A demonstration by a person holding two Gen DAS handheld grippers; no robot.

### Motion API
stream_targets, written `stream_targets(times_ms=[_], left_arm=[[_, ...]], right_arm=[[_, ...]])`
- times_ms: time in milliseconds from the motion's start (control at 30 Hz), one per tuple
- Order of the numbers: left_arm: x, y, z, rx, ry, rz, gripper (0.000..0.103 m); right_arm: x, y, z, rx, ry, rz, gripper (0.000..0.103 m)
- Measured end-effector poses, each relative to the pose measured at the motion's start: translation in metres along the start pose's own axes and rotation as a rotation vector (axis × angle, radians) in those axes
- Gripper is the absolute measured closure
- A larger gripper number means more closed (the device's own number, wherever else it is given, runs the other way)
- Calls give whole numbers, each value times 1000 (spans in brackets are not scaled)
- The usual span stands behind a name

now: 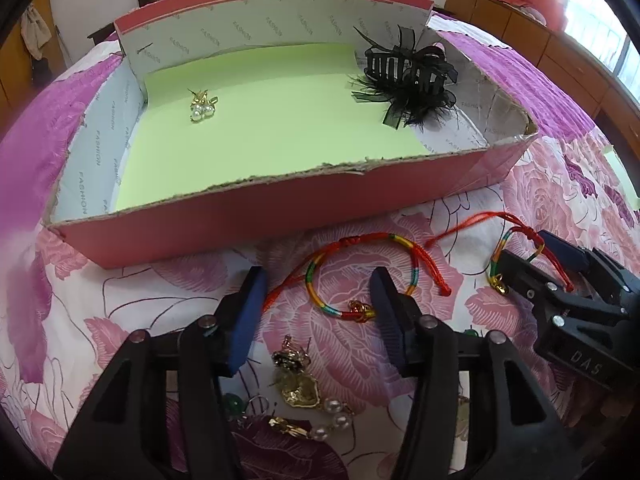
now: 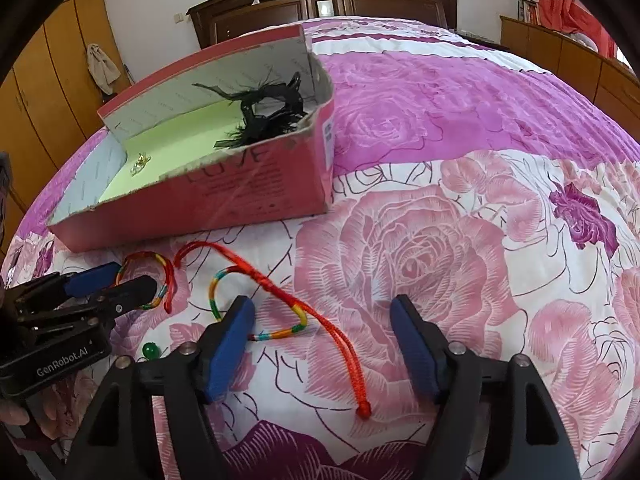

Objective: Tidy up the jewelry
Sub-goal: 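Move both tools back from the box toward the bracelets, then grasp the rainbow bead bracelet with the left tool while the right tool grasps the red-string bracelet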

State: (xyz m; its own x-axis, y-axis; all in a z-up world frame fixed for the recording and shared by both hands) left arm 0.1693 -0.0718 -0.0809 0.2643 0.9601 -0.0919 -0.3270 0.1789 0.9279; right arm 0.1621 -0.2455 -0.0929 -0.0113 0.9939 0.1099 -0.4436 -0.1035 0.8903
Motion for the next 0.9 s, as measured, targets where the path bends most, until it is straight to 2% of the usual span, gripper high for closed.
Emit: stream_targets(times_ms=[200,300,367,400,467,567,667,900], left_arm=[[-3,2,1,-10,-10,6,56],[-4,6,0,-20,-9,4,59],[-5,9,-2,-27,-13,10,70],[-6,10,-3,-33,-18,16,74],[-7,13,-4,-43,-27,20,91],[-8,18,-7,-58,-27,-2,103],[-7,23,-7,-71,-21,-19,103],[-5,52,-9,-150,-23,-47,103]], right_arm=[[-2,6,-4,-41,-3,19,31],[-2,12,-7,-76,-5,12,40],[-2,16,-9,-92,-10,9,53],[-3,17,-9,-101,-13,9,57],[-3,21,-10,-118,-18,7,74],[-2,26,-12,-135,-20,10,90],[0,31,-13,-154,-15,15,94],[12,53,-19,-228,28,42,96]])
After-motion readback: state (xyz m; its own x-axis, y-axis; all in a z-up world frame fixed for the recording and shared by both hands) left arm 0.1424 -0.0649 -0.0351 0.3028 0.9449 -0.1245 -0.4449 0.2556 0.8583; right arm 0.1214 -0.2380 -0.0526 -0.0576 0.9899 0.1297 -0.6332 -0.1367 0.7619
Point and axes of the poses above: each gripper's, at about its wrist camera, not at the fingertips, and y roughly against the way its jaws point, x to its left, z to its top, the point moved 6 cm from there along -y, roughly the way its jaws point, and after that the axes turned 11 degrees about x, right-handed, at the moved point
